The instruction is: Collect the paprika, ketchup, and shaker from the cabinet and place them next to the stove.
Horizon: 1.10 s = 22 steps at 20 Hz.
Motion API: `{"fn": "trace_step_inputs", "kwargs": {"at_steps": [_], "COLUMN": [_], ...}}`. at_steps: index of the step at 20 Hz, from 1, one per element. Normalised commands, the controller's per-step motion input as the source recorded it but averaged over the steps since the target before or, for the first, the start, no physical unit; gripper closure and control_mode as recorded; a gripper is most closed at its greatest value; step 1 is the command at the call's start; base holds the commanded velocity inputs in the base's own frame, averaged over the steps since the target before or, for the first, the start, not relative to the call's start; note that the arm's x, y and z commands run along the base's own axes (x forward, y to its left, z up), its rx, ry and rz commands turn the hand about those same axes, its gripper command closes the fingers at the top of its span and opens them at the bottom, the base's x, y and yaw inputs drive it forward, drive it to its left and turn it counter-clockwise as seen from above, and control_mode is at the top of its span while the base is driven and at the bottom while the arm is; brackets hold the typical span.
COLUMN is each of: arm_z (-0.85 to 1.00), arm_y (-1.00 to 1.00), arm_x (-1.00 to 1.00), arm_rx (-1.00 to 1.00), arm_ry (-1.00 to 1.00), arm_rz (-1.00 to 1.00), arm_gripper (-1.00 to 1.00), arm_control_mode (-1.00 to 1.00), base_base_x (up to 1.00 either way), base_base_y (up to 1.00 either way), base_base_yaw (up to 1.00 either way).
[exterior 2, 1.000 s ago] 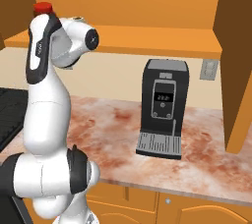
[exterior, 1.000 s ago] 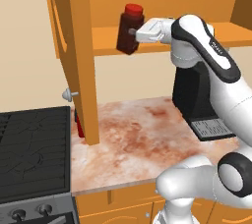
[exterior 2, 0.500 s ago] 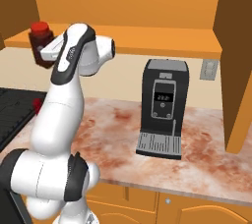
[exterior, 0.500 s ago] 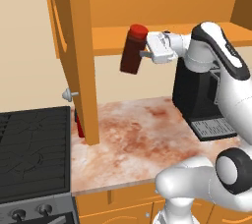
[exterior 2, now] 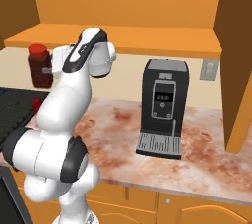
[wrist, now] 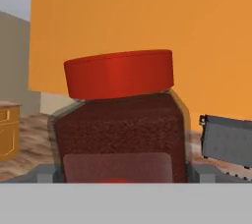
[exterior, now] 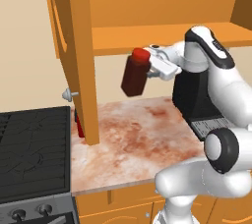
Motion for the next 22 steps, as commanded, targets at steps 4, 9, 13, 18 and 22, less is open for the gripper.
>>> {"fn": "trace_step_inputs", "kwargs": {"at_steps": [4, 9, 13, 18, 22], "arm_z": [-0.54, -0.56, -0.49, -0.39, -0.33], "arm_y": [0.04, 0.06, 0.05, 0.00, 0.01], "arm_x": [-0.41, -0.46, -0.44, -0.27, 0.01], "arm_rx": [-0.12, -0.08, -0.01, 0.01, 0.08], "arm_ry": [-0.12, -0.20, -0.19, -0.14, -0.05], "arm_rz": [0.12, -0.02, -0.12, -0.14, -0.11], "arm_gripper": [1.00, 1.00, 1.00, 1.00, 1.00], "arm_control_mode": [-1.00, -1.00, -1.00, -1.00, -1.00], "base_base_x": [0.00, 0.00, 0.00, 0.00, 0.00], "base_base_y": [0.00, 0.00, 0.00, 0.00, 0.00], "base_base_yaw": [0.00, 0.00, 0.00, 0.00, 0.00]}}
